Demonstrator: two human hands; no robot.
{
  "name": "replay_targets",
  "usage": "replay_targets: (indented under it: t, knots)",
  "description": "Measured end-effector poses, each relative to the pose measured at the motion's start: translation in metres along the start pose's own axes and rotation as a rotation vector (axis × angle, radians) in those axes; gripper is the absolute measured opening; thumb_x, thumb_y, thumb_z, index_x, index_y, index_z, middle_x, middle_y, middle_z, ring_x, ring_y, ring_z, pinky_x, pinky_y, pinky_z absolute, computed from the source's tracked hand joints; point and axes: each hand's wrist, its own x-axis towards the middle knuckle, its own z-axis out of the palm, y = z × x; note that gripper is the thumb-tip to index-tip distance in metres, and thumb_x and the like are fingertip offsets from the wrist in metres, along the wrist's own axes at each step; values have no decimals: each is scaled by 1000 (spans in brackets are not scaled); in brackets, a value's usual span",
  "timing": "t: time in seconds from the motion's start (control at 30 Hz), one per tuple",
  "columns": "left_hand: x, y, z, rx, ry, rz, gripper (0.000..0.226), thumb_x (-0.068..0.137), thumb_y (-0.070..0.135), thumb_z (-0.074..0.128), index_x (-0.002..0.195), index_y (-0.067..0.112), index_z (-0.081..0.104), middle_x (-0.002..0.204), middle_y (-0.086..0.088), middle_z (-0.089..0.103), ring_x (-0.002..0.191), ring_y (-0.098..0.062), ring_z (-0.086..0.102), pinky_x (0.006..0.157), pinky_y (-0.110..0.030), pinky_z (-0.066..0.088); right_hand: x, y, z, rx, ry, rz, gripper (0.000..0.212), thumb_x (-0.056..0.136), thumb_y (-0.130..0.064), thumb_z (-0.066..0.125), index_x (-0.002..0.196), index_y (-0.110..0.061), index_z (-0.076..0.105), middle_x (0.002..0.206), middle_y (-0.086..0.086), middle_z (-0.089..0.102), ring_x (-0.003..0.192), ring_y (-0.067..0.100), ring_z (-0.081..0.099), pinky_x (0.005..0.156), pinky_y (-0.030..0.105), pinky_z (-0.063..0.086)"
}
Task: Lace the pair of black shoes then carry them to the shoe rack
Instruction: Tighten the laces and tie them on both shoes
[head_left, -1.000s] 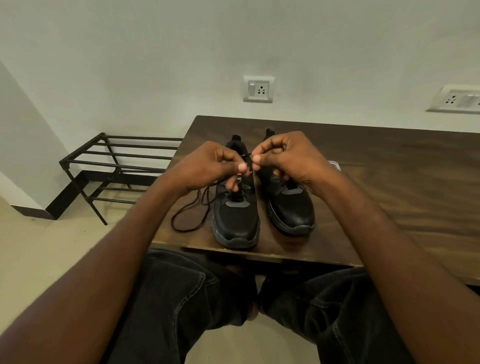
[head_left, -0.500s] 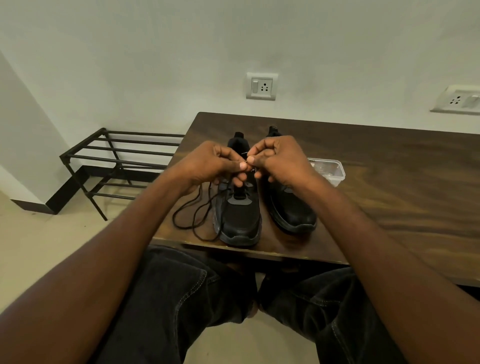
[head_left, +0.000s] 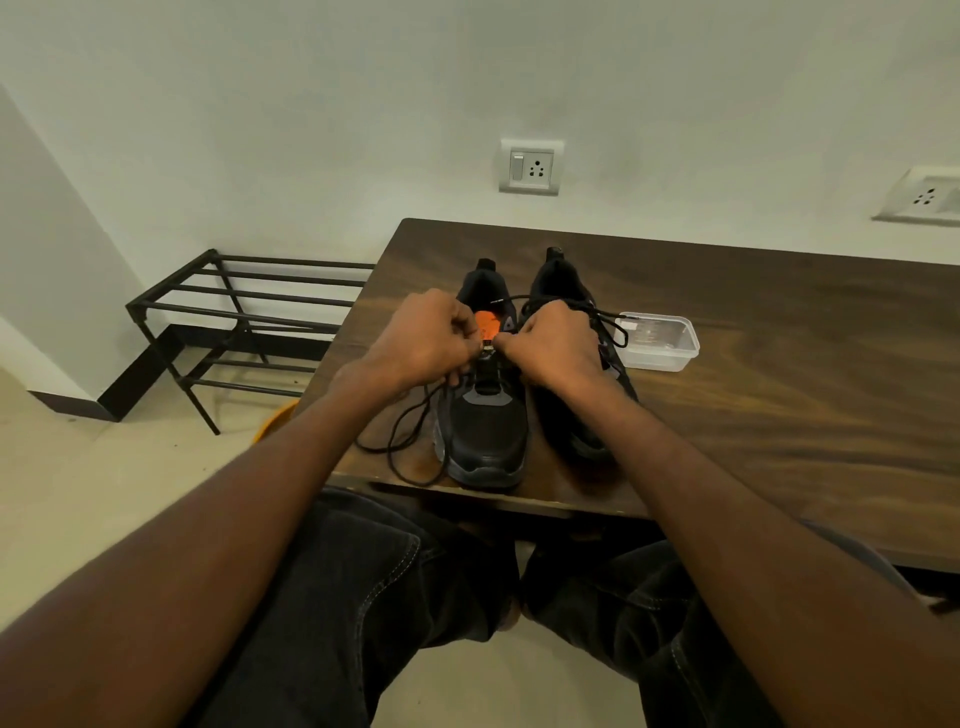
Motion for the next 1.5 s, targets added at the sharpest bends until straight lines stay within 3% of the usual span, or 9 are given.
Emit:
replay_targets:
  t: [0.2,0.33,0.47,0.73,0.97,1.13,1.3,1.4,1.5]
  knots:
    - [2,7,13,124,-17,57,19,96,21,69,77,27,69,72,5,69,63,-8,68,60,-23,51,3,8,-13,283,-111,143,26,87,-30,81,85,-5,77,74,9,77,60,22,76,71,45,67]
    - [7,9,19,-27,-44,-44,20,97,18,68,78,23,72,75,4,70,67,-7,66,64,-25,52,3,8,-13,343,-122,179,27,87,-31,82,90,-5,75,76,10,78,60,24,77,71,45,67]
    - [8,8,13,-169,-78,-133,20,97,11,66,79,16,74,58,11,61,47,3,58,50,-14,44,5,8,-12,385,-141,189,28,85,-30,81,91,-4,76,77,11,78,61,25,77,73,45,67]
    - [12,6,21,96,-108,-17,10,95,21,70,89,27,75,93,9,69,81,-8,67,74,-27,56,6,10,-10,368,-122,183,28,86,-32,83,91,-6,75,80,10,78,62,22,77,71,43,67]
    - [12,3,25,24,-35,-98,10,94,23,73,85,28,75,82,4,72,64,-9,67,64,-30,59,5,9,-8,361,-147,182,27,86,-31,83,88,-6,75,81,10,78,64,23,77,71,44,67]
    - [12,4,30,192,59,-95,14,93,30,73,80,31,71,84,5,71,77,-13,68,73,-39,62,-1,7,-21,389,-255,186,17,88,-19,83,96,-5,77,92,11,79,79,23,79,73,36,66]
    - [11,5,28,129,-55,-39,21,100,24,65,79,29,68,86,1,71,83,-14,69,72,-30,56,-5,11,-20,273,-235,86,3,84,-11,84,85,-13,82,91,4,79,89,18,76,83,41,65]
    - [6,6,24,222,-63,35,13,101,26,62,92,28,71,90,3,68,87,-14,66,74,-30,54,-6,10,-16,174,-186,30,4,87,-15,81,83,-16,81,89,2,78,88,16,75,85,42,64]
    - [5,5,19,442,111,118,22,98,27,66,119,29,72,115,-3,58,110,-21,53,95,-43,51,-9,6,-23,174,-225,47,6,92,-11,74,88,-11,78,88,7,78,80,19,78,79,41,66]
